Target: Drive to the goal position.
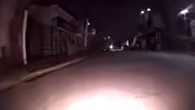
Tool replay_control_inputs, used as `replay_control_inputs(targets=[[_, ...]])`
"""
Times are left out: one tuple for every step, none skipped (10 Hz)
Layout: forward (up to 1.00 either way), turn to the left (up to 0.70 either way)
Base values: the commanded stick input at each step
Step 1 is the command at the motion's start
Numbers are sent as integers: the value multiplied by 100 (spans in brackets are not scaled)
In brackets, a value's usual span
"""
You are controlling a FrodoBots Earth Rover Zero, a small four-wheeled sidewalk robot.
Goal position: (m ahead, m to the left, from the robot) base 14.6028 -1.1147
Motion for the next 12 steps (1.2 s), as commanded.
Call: replay_control_inputs(targets=[[50,0],[50,0],[50,0],[50,0],[50,0],[50,0],[50,0],[50,0],[50,0],[50,0],[50,0],[50,0]])
